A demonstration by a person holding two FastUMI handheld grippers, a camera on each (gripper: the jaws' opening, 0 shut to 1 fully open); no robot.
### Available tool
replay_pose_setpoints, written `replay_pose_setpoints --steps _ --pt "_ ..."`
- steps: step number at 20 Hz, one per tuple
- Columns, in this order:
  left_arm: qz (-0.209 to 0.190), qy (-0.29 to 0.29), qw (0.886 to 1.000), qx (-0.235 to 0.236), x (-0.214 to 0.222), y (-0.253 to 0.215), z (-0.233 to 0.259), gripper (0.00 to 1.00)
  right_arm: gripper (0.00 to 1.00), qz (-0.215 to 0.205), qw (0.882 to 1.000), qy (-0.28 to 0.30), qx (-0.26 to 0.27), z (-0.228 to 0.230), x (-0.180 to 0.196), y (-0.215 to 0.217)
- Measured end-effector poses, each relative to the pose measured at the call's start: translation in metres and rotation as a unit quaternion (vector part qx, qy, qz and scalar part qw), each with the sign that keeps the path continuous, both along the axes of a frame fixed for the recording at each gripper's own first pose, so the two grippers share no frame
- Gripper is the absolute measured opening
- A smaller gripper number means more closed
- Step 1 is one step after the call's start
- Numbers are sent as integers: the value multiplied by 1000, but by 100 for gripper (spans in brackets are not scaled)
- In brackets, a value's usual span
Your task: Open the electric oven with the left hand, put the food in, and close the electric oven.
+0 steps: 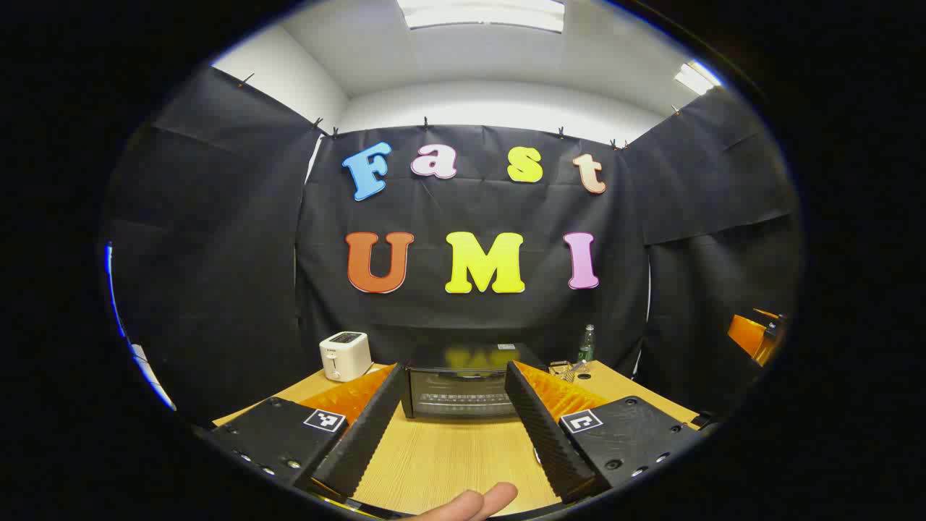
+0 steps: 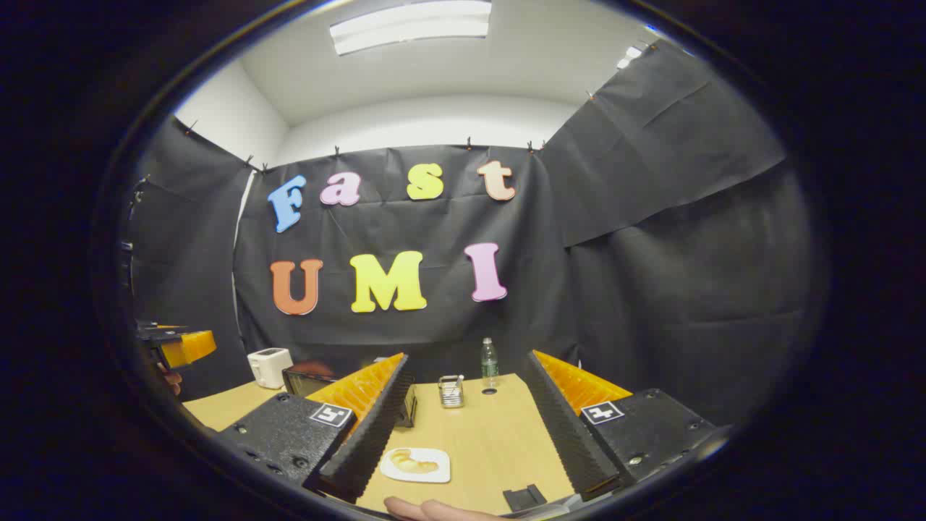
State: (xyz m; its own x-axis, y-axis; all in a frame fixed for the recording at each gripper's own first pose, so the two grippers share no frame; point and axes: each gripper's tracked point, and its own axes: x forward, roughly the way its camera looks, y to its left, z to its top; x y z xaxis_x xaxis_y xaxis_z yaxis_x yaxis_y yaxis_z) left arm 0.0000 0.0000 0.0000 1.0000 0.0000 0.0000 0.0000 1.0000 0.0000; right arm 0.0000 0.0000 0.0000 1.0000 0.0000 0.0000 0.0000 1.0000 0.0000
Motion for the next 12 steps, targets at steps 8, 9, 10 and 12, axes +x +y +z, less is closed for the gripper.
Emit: replay_pose_setpoints --steps 8,9,10,12 --pt "-12 18 1000 1 30 -22 -19 92 96 -1 1000 0 8 -13 -1 -28" --pt "-15 20 1000 6 36 -25 -20 92 96 -4 1000 0 8 -14 0 -32" --pt "-22 25 999 7 41 -30 -25 92 96 -5 1000 2 8 -16 -1 -34" --pt "-34 36 999 5 53 -37 -31 92 96 13 1000 -4 10 -14 -4 -29"
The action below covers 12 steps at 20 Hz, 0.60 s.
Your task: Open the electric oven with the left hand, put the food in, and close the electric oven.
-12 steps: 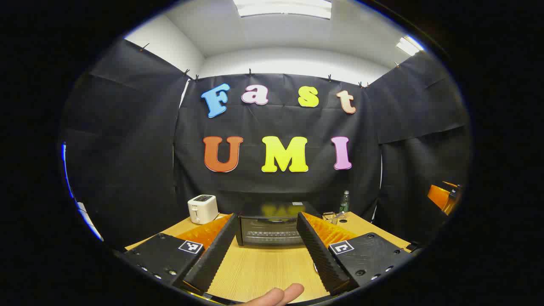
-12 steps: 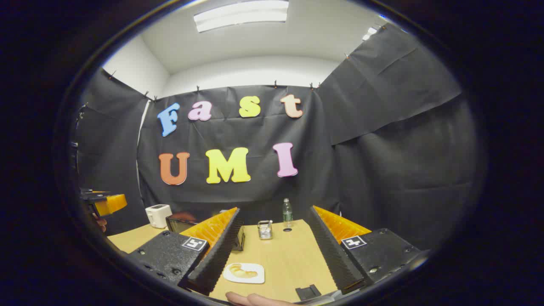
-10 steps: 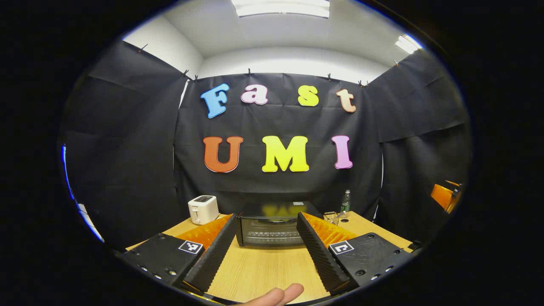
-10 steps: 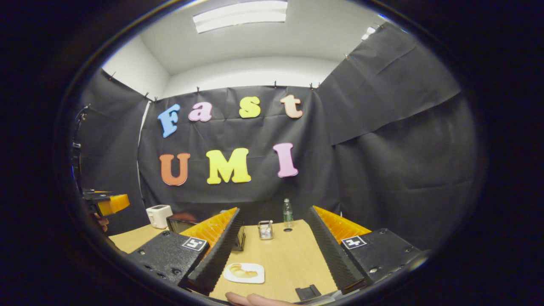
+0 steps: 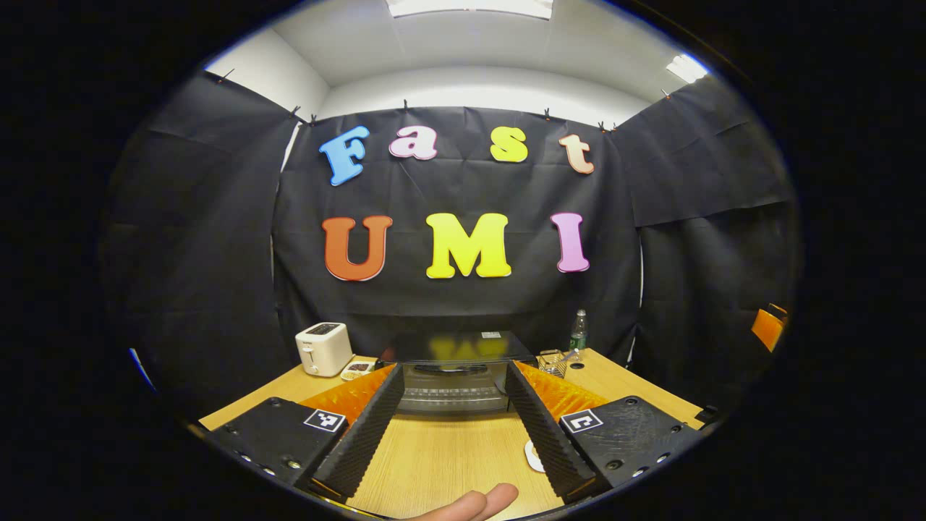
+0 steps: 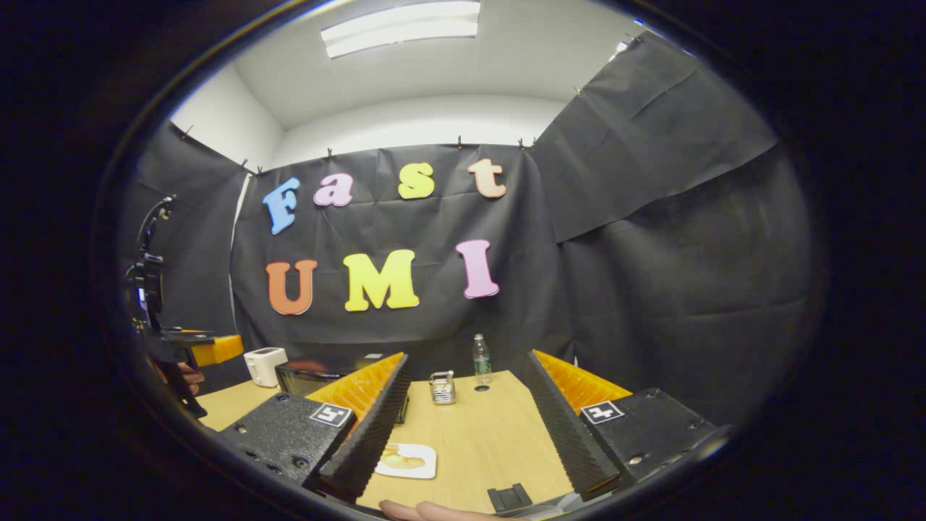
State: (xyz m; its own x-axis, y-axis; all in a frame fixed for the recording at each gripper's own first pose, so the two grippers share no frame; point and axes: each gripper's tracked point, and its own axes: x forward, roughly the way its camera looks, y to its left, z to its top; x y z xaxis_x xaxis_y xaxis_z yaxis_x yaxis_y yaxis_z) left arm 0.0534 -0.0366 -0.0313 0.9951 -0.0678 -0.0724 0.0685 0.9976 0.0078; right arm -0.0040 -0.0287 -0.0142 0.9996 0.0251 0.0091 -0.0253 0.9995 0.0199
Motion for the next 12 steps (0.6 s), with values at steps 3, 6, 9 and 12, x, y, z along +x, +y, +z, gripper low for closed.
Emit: replay_pose_setpoints --steps 3,6,9,12 --pt "5 14 1000 -16 40 3 -10 94 96 17 1000 -8 2 -2 2 -4" --pt "-10 58 997 -42 92 -5 -32 93 96 9 1000 -1 5 -11 11 -19" --pt "-8 77 996 -50 143 0 -52 93 100 -5 1000 12 6 -19 22 -36" --pt "-11 104 992 -75 185 3 -74 93 99 -21 999 26 7 -28 32 -50"
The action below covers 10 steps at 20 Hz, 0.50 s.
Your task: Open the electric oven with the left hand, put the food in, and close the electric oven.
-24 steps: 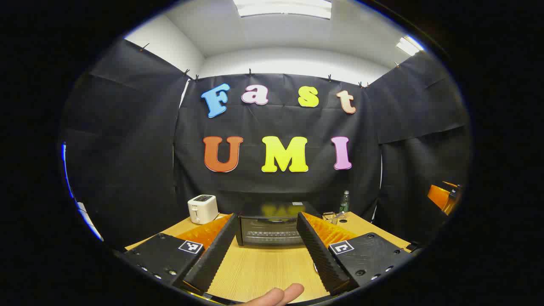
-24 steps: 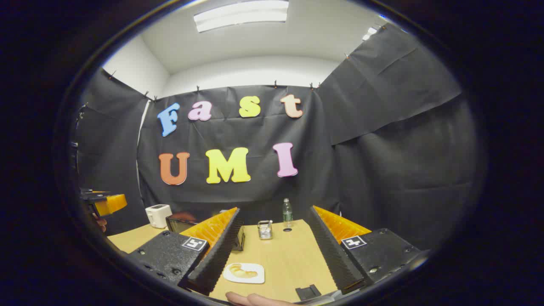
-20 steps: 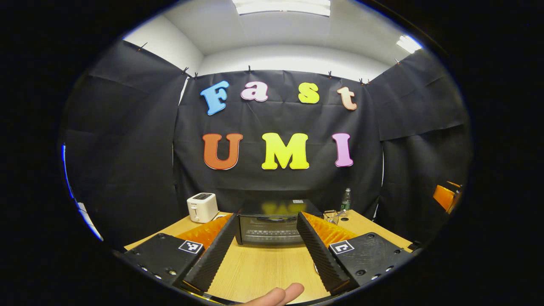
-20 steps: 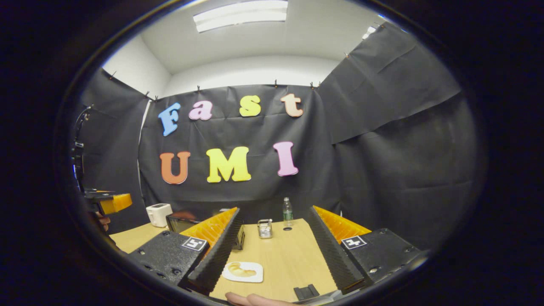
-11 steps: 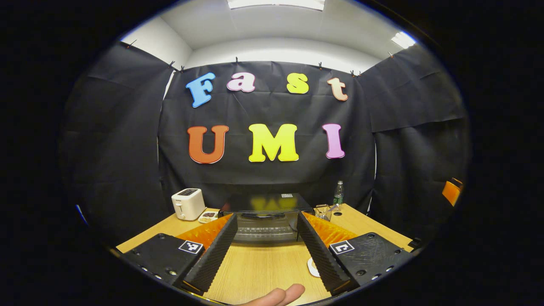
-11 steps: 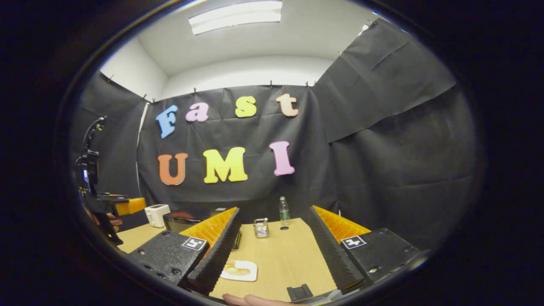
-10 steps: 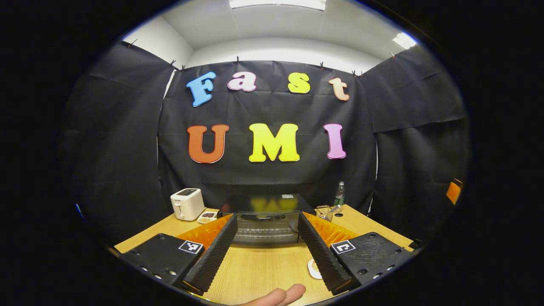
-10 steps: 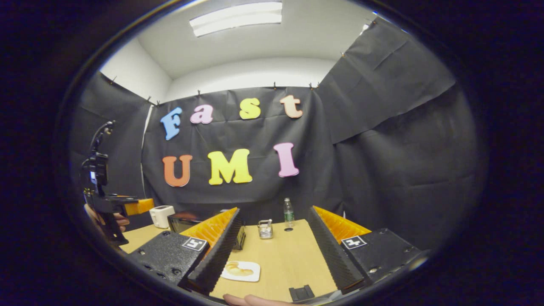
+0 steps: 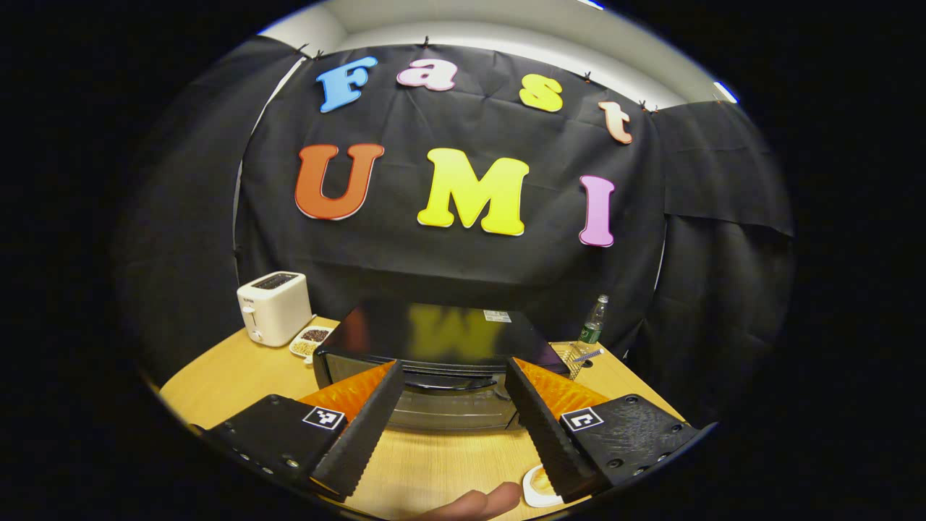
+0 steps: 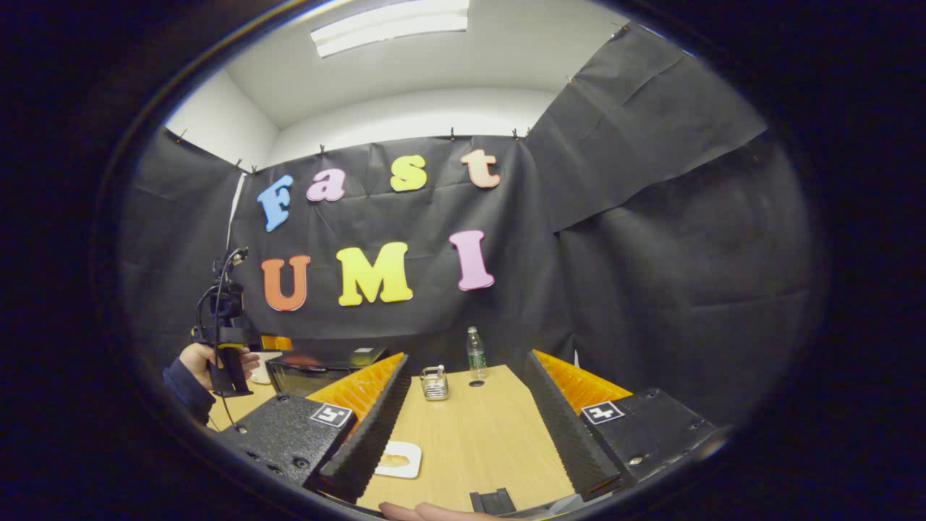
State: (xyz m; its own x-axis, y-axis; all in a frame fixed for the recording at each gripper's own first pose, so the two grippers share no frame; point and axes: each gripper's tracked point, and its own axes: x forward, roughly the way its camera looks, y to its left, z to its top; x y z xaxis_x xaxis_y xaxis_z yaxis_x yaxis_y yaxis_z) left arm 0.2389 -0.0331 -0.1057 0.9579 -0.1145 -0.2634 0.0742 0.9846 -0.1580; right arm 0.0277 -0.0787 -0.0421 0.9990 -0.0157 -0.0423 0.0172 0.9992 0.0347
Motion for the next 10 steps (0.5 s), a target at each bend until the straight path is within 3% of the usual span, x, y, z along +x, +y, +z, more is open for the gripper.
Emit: replay_pose_setpoints --steps 4,7,10 --pt "-16 23 999 28 39 2 -25 93 99 -11 1000 6 -6 -4 5 -7" --pt "-53 24 998 29 45 -18 -36 93 98 -20 1000 4 -13 -2 7 -12" --pt "-50 34 997 41 51 -15 -50 93 98 -17 1000 0 -14 -2 6 -7"
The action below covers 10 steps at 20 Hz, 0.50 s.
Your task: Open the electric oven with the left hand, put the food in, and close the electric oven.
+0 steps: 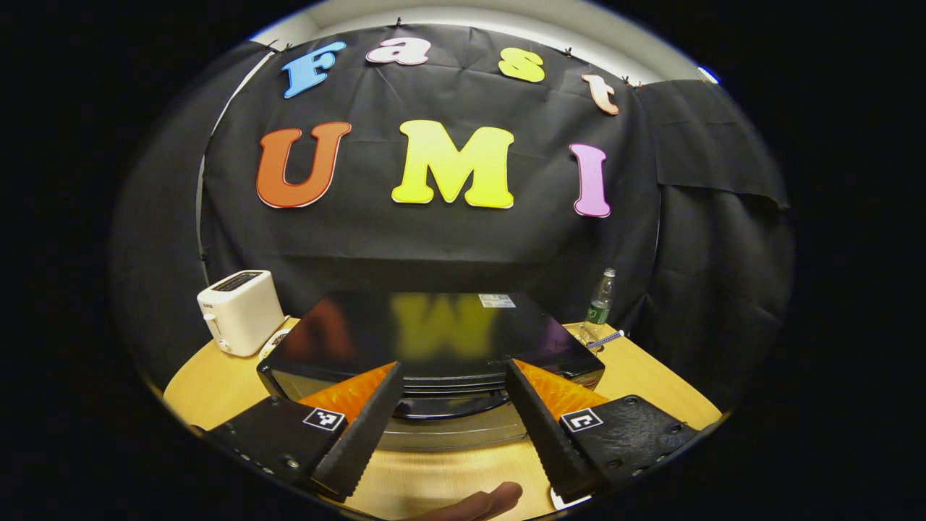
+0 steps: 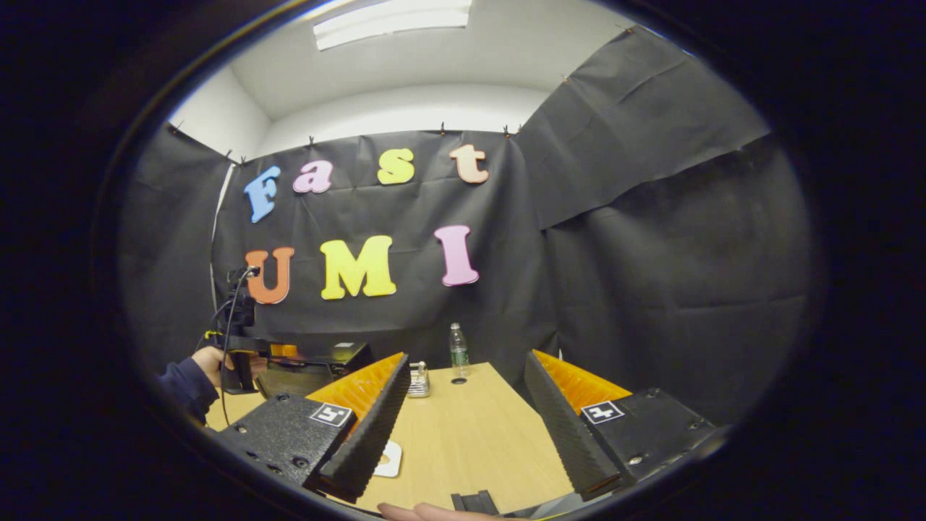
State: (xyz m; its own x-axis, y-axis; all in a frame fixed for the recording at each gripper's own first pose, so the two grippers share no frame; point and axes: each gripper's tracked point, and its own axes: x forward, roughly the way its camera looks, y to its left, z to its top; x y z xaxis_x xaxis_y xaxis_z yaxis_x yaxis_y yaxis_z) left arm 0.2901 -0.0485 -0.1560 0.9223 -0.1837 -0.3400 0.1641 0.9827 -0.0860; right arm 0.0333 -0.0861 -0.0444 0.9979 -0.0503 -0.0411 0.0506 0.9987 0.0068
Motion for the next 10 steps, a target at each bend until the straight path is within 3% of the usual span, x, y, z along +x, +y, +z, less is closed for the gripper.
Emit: replay_pose_setpoints --steps 1,2,3,10 --pt "4 20 1000 5 -2 2 -10 93 97 2 1000 0 -3 0 0 1" --pt "7 19 1000 16 -1 5 -14 82 97 3 1000 0 -6 0 0 1" --pt "1 9 1000 25 0 4 -11 95 97 2 1000 2 -9 1 -1 1" --pt "2 6 999 35 -19 4 -15 95 96 -8 1000 -6 -7 5 -4 -8"
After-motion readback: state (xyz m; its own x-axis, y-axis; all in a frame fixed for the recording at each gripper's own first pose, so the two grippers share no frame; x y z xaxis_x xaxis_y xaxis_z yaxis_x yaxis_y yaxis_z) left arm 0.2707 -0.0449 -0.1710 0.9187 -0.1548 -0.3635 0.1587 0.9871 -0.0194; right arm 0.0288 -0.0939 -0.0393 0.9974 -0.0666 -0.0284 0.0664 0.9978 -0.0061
